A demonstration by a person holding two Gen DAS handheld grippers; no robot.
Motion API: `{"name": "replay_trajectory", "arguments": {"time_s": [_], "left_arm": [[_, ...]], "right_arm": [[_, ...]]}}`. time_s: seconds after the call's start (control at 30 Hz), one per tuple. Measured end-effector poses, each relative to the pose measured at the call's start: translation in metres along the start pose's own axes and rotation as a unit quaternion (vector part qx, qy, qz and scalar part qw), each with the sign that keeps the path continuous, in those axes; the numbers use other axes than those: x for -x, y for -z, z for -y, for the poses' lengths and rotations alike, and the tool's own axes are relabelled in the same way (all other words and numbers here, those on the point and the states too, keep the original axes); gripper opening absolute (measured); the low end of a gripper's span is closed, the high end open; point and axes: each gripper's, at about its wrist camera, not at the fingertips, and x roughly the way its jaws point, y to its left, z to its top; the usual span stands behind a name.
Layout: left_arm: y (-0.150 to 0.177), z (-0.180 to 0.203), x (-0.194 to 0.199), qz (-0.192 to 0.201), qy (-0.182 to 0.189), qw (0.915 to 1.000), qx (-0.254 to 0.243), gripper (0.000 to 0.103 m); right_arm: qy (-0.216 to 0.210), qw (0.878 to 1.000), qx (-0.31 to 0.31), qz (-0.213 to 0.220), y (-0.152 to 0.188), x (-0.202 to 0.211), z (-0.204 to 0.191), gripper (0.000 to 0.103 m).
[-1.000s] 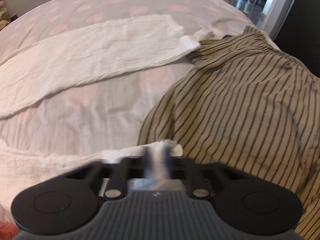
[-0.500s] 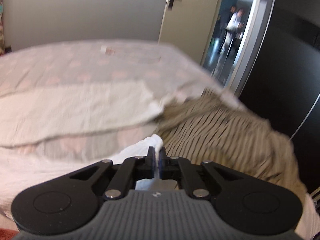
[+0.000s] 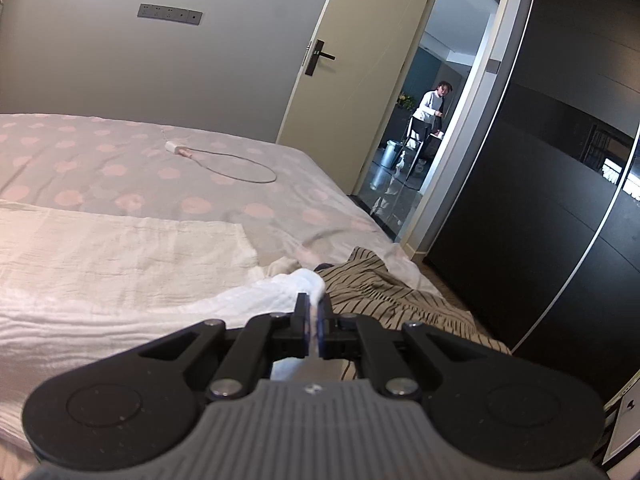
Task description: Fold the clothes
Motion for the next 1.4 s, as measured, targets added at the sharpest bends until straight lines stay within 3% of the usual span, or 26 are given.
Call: {"name": "replay_trajectory", "arguments": {"time_s": [0.23, 0.43, 0.9, 1.2, 1.3, 1.4], "left_arm": [[-0.020, -0.012, -0.014, 0.001, -0.019, 0.9998, 0.004, 0.005], [-0.050, -0.028, -0.046, -0.005, -0.013, 0.9997, -0.020, 0.005], [-0.118, -0.081, -0.187, -0.054, -0.051, 0.9967, -0.033, 0.005], [-0.133, -0.082, -0.264, -0.070, -0.060, 0.9954, -0.027, 0.005], [-0.134, -0.075, -0.280, -0.072, -0.074, 0.9945, -0.021, 0.005], [-0.136, -0.069, -0.286, -0.069, -0.093, 0.9932, -0.008, 0.008]], "right_arm": [[0.014, 1.000, 0.010, 0.016, -0.022, -0.034, -0.007, 0.004], [0.027, 0.999, 0.034, 0.016, -0.051, -0.094, -0.025, 0.004], [0.032, 0.995, 0.097, -0.012, -0.103, -0.278, -0.126, 0.004], [0.034, 0.990, 0.129, -0.054, -0.090, -0.367, -0.179, 0.004], [0.023, 0.991, 0.106, -0.072, -0.084, -0.381, -0.179, 0.005], [0.006, 0.994, 0.070, -0.089, -0.081, -0.386, -0.170, 0.016]]}}
